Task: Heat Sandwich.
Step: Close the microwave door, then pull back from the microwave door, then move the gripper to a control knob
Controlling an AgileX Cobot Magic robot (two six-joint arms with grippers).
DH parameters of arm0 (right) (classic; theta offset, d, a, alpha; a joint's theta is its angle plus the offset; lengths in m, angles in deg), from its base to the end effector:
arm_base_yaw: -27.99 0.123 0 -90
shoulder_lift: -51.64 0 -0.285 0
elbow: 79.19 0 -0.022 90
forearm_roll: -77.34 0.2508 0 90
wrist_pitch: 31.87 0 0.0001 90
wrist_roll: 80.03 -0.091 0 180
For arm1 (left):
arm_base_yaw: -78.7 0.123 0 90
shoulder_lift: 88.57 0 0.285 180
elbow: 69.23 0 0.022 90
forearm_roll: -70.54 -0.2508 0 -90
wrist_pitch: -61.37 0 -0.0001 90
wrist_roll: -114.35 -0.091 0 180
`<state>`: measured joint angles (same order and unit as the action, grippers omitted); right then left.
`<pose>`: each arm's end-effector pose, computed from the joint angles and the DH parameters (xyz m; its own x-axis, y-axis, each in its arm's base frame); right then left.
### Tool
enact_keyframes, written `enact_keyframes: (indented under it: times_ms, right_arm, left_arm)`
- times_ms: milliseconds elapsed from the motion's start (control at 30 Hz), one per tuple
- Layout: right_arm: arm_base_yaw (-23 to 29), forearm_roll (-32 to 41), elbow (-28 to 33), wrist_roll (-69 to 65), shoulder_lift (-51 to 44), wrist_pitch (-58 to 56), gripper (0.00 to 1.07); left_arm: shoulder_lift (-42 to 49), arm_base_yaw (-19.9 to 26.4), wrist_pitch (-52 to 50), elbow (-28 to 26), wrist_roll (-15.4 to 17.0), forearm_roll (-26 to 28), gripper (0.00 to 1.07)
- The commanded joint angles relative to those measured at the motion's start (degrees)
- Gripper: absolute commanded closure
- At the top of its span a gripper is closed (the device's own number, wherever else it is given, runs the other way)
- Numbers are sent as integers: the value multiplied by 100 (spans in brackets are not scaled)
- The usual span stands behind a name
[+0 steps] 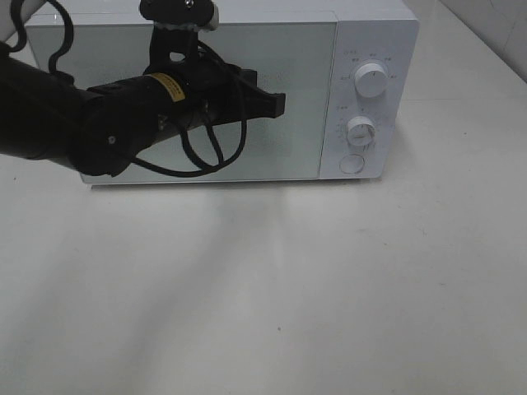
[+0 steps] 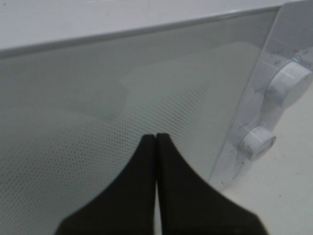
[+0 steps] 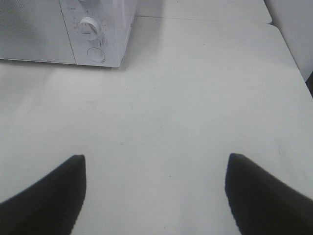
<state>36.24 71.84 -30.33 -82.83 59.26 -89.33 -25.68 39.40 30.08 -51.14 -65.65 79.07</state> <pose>-0.0015 -0.0077 0.2809 -0.3995 -0.0608 -0.9147 -0.0710 0.9969 -0.0353 0.3218 -0.2544 0.1919 -0.2611 0.0499 -0.9640 0.5449 0.8319 -0.1045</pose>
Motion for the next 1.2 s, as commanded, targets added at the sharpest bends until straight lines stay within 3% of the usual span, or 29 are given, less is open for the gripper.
enact_keyframes:
  times_ms: [33,300,400,433,467,533,567,600,633,1033,1067,1200]
  right_arm:
    - [-23,11,0,52,-166,46,32]
    - [-23,11,0,52,-166,46,32]
    - [-23,11,0,52,-166,46,32]
    - [-23,11,0,52,-166,46,32]
    - [-23,11,0,52,-166,46,32]
    - [-23,11,0,52,-166,46,32]
    - [-23,11,0,52,-166,46,32]
    - [-23,11,0,52,-166,46,32]
    - [-23,11,0,52,-166,46,32]
    - [-23,11,0,52,-166,46,32]
    - [-23,11,0,52,-166,46,32]
    - [-23,11,0,52,-166,46,32]
  left_arm:
    - [367,-97,-115,441,80,-74,107]
    - [900,-229,86,974,80,-80,107]
    - [1100,-269,470,1049,80,-63,102]
    - [1175,-281,682,1049,80,-69,94]
    - [1329,-304,1054,1049,80,-74,72]
    - [1455,-309,1369,1049,120,-74,41]
    - [1455,-309,1369,1049,120,-74,41]
    - [1593,-309,1748,1049,246,-74,10]
    - [1656,-309,1925,1049,304,-63,5]
    - [2521,-309,4463,1049,372,-80,8]
    - [2710,-309,5053,1049,275,-132,8]
    - [3031,-309,5821,1049,183,-172,8]
